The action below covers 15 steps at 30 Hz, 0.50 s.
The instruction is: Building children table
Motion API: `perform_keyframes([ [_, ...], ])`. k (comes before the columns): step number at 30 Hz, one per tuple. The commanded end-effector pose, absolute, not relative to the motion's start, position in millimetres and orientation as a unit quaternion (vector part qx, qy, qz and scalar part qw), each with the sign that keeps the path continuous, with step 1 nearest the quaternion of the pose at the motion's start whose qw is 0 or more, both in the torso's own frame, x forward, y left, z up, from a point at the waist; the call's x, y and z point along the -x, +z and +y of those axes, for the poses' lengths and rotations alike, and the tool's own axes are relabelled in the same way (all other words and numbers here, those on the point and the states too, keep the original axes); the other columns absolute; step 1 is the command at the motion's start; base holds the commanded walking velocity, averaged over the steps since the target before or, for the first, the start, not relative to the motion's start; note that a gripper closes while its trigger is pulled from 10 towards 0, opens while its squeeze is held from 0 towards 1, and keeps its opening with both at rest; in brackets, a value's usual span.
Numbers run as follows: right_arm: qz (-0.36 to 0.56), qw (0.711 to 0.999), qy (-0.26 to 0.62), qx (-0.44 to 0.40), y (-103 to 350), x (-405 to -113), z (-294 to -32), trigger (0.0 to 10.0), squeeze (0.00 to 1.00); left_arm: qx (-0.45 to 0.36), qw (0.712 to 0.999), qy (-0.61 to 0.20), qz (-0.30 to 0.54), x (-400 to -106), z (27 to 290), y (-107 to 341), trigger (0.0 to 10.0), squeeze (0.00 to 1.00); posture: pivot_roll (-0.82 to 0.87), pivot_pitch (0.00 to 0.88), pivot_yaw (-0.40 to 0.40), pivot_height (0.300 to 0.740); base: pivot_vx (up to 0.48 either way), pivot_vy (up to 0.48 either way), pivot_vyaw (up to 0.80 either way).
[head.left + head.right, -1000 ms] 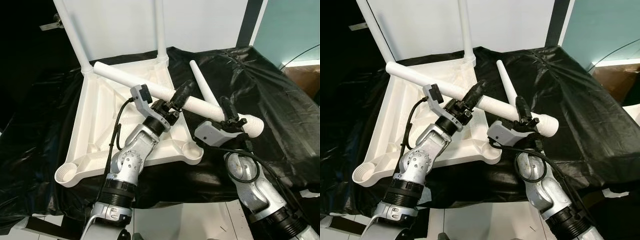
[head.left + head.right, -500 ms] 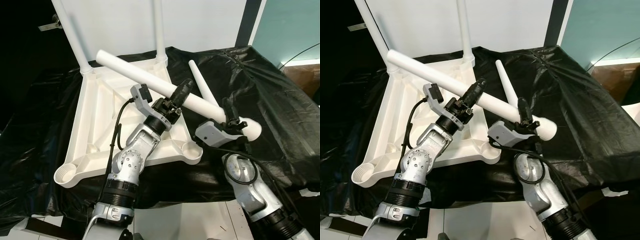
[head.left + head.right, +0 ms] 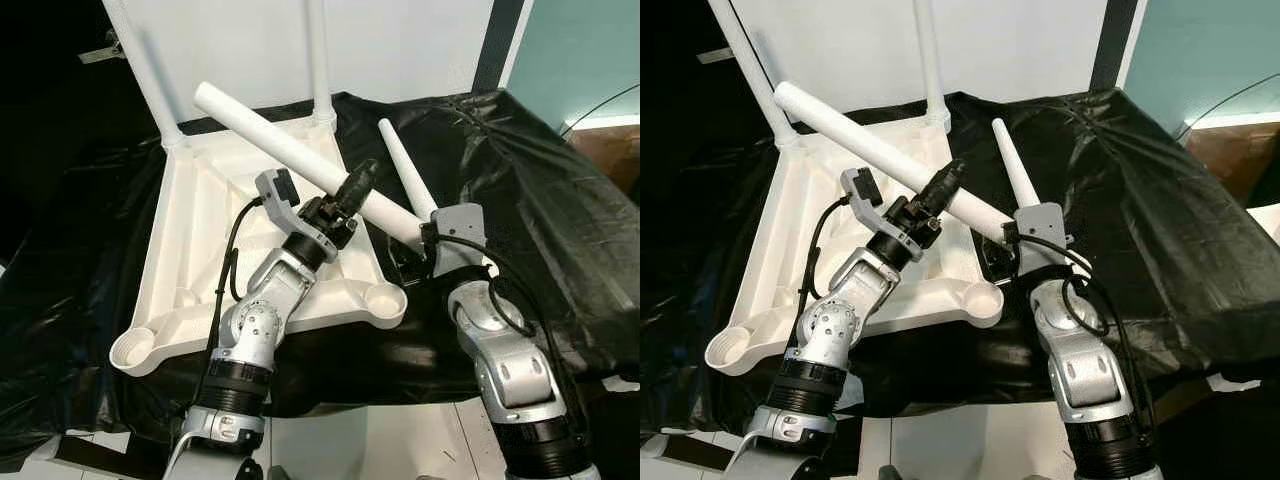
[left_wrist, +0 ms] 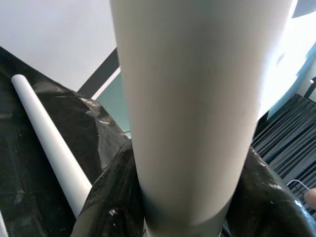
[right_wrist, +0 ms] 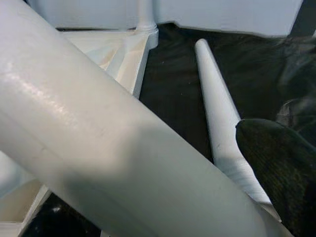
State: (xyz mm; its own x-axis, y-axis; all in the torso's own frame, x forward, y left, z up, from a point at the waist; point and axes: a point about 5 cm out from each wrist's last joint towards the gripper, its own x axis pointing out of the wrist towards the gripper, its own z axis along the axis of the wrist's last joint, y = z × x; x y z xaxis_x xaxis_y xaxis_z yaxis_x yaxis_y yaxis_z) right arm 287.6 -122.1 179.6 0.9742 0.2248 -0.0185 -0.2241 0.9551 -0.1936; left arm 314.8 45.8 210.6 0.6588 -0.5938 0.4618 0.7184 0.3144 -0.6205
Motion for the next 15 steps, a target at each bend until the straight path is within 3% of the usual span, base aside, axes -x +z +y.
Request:
perform_keyframes([
  [1,0.011,0.985,0.153,0.074,180.9,-286.4,-116.6,10.0,0.0,0.41,0.739,-0.516,-0.138,-301.9,39.0,226.6,0.0,0.0,-0.15,0.032,0.089,0.74,0.0,0.0,0.0],
  [3,0.013,0.984,0.159,0.073,181.3,-286.1,-116.0,10.0,0.0,0.41,0.739,-0.516,-0.138,-301.9,39.0,226.6,0.0,0.0,-0.15,0.032,0.089,0.74,0.0,0.0,0.0],
  [4,0.018,0.982,0.173,0.078,179.5,-284.3,-114.2,0.0,0.0,0.41,0.74,-0.515,-0.138,-301.9,38.9,226.0,0.0,0.0,-0.15,0.03,0.084,0.74,0.0,0.0,0.0],
  [15,0.04,0.975,0.205,0.069,175.8,-278.3,-110.5,0.0,0.0,0.408,0.744,-0.511,-0.137,-301.5,40.1,225.2,0.0,0.0,-0.14,0.035,0.082,0.74,0.0,0.0,0.0],
])
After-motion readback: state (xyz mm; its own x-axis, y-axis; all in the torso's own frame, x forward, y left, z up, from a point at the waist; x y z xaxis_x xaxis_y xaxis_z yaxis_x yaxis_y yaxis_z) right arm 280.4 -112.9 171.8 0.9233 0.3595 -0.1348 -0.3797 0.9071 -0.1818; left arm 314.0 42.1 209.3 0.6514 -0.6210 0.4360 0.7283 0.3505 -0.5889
